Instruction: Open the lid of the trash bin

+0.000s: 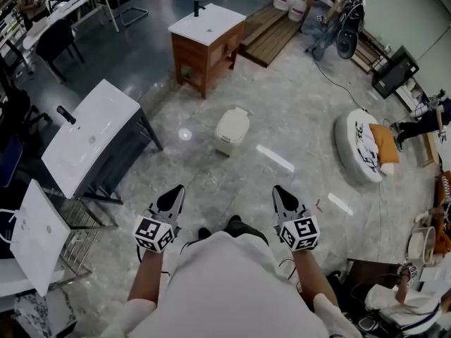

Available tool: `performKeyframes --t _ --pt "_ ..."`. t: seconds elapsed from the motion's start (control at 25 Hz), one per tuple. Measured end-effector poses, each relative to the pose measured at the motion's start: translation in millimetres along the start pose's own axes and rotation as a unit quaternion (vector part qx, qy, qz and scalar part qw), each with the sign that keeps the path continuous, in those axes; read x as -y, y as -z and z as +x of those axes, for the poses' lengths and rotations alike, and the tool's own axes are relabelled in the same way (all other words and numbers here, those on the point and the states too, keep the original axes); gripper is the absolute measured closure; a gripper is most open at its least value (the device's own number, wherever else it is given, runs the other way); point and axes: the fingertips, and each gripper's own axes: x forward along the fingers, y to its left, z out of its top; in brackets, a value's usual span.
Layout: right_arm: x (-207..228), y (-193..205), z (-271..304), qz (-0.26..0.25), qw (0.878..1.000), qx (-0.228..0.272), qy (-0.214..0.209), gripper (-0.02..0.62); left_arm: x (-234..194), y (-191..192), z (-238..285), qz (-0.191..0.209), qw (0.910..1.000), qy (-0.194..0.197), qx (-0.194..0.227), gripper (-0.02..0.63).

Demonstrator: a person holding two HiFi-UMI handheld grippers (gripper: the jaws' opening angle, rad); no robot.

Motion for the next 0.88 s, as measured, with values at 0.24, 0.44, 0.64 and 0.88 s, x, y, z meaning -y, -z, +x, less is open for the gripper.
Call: performKeyframes --t 0.24,0.44,0.64,0.88 --pt "11 1 14 0.002 1.000 -0.006 -0.009 0.565 -5 1 10 -0.004 0.9999 -0.011 -0.004 0.588" --pt "32 -6 38 0.004 1.000 -0.008 -0.024 0.565 -9 -5 32 -0.002 0.9997 -0.022 -0.005 0.588" --pt "56 -14 67 0.002 0.999 -0.011 -0.044 0.565 -13 -11 58 -0.002 0.9995 -0.033 -0.003 0.588" --pt "84 -23 102 -0.005 0.998 -0.017 -0.067 0.565 -21 -18 88 -0.001 0.9987 -0.050 -0.004 0.588"
